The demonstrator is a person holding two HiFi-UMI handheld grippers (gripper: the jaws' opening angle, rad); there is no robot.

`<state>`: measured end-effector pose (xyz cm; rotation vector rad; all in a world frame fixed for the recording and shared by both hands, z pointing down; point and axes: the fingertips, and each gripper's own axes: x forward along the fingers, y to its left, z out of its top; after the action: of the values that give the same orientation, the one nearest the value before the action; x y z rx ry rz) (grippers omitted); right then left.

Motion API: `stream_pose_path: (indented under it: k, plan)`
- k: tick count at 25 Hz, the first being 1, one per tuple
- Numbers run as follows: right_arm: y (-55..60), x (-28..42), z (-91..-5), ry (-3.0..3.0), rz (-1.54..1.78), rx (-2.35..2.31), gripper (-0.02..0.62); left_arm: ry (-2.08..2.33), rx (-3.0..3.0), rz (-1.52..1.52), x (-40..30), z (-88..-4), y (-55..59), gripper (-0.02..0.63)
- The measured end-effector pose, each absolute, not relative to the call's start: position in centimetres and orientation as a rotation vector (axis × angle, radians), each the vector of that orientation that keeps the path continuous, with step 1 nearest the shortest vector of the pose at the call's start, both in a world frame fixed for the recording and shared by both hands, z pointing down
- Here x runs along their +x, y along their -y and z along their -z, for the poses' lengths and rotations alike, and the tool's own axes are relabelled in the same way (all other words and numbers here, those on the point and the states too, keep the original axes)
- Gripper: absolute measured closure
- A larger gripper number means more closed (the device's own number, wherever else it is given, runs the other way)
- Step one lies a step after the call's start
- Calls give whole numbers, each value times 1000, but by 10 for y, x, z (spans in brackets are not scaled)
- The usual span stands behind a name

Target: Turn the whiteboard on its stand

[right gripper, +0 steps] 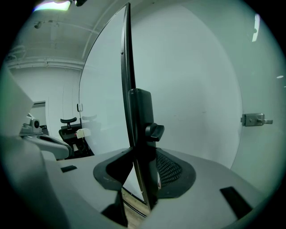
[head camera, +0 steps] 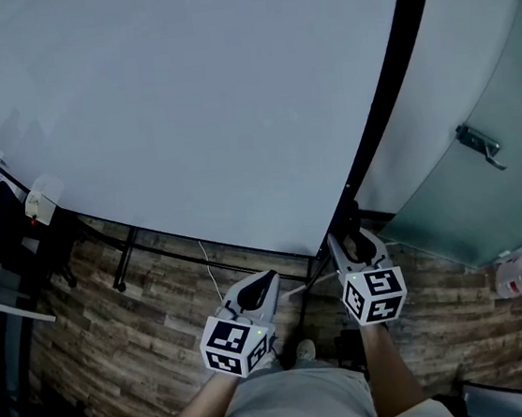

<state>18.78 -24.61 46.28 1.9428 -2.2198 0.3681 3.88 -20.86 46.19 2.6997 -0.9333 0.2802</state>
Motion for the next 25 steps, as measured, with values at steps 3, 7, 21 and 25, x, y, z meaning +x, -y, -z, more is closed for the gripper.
stream_pose_path:
  k: [3, 7, 21, 25]
  plan:
    - [243, 188, -464, 2213, -361, 1929, 449, 929, 2702, -279, 41, -461, 208, 595]
    - [237, 186, -466, 2210, -373, 1927, 449, 918, 2704, -281, 44, -461, 206, 595]
    - [207, 176, -456, 2225, -372, 1945, 560, 918, 2721, -254, 38, -455, 196, 595]
    - [197, 159, -455, 2262, -376, 1897, 581, 926, 2722, -244, 34, -452, 193, 595]
